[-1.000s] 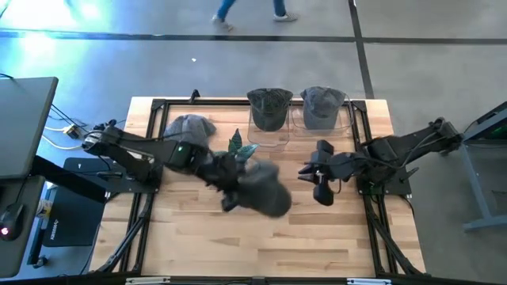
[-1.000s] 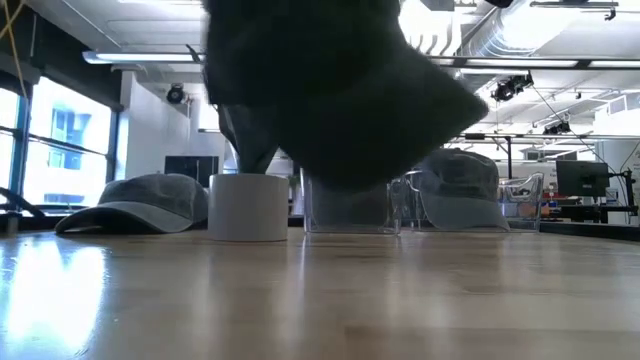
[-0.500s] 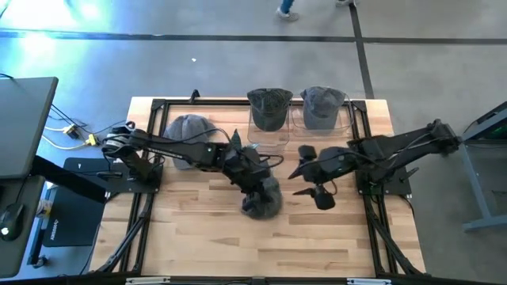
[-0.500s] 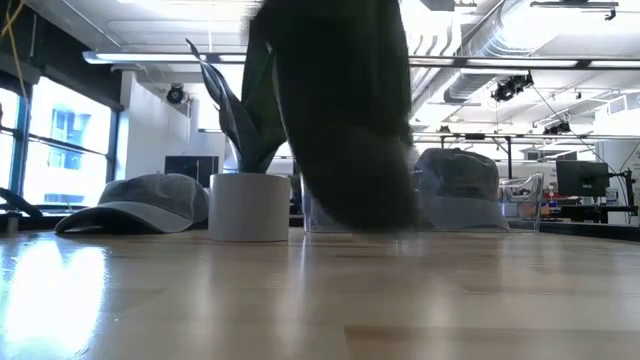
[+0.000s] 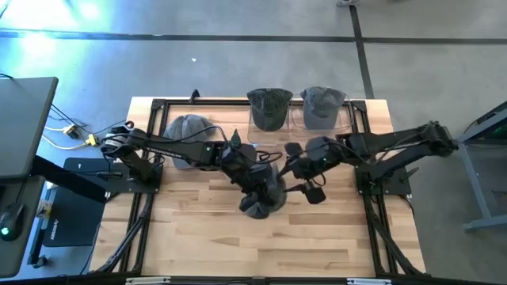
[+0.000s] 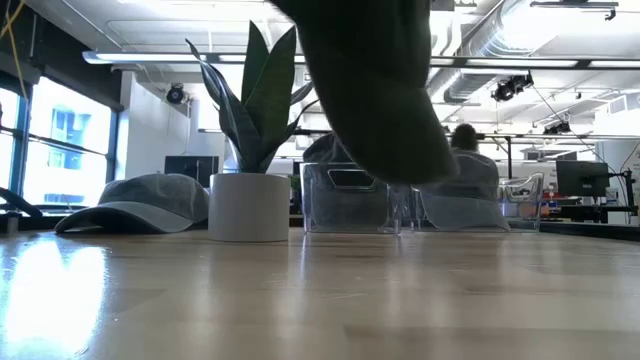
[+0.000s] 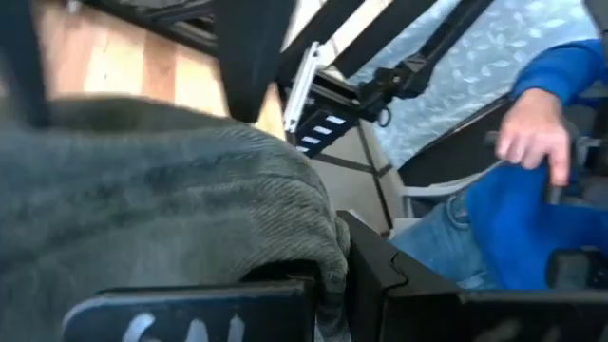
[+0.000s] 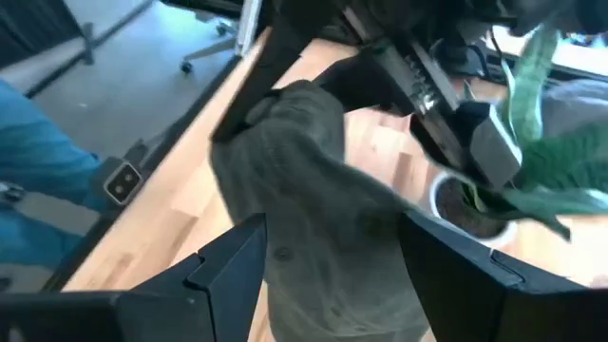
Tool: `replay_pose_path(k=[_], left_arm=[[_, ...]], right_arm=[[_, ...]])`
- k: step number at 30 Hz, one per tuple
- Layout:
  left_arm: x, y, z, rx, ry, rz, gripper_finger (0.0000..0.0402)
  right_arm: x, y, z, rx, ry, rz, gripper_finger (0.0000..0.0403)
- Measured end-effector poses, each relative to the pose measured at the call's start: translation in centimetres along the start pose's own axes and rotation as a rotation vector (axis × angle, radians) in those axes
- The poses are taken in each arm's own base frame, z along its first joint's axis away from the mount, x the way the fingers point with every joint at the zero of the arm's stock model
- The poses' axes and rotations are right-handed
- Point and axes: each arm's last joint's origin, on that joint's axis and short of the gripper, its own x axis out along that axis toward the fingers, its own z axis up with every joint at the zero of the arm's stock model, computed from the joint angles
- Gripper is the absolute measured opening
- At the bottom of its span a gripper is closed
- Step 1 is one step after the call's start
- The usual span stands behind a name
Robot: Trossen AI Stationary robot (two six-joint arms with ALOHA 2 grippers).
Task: Pick & Place hat
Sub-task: Put the green cap into the left transparent bin
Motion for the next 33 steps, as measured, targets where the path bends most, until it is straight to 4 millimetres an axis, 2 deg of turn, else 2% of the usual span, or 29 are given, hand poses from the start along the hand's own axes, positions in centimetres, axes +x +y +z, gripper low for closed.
replay_pose_path(k=[4,9,15,18,22,25,26,33], left_arm=[[0.0,-0.1,0.1,0.007,-0.014,-0.007,0.0016],[0.0,-0.1,0.2,0.009,-0.018,-0.008,0.0017],[0.0,-0.1,0.1,0.006,-0.013,-0.006,0.0017],[0.0,-0.1,0.1,0.006,-0.012,-0.008,0.0017],[0.0,-0.1,0.1,0.024,-0.011,-0.010,0.0023],[0.0,-0.1,0.1,0.034,-0.005,-0.022,0.0054],[0.0,-0.1,0.1,0.034,-0.002,-0.025,0.0071],[-0.1,0.0,-0.4,0.034,0.062,-0.037,0.0207]], right_arm=[[0.8,-1.1,0.0,-0.035,-0.026,0.074,0.0236],[1.9,-1.4,-0.3,-0.132,-0.028,0.143,0.0236],[3.0,-1.2,-0.7,-0.064,-0.017,0.325,0.0224],[3.0,-0.9,-0.8,0.005,-0.004,0.384,0.0192],[2.6,-0.4,-0.8,0.079,0.022,0.411,0.0111],[2.4,0.2,-0.9,0.158,0.059,0.439,0.0032],[2.4,0.4,-1.0,0.181,0.071,0.446,0.0017],[2.2,3.5,-1.6,0.200,0.211,0.271,0.0006]])
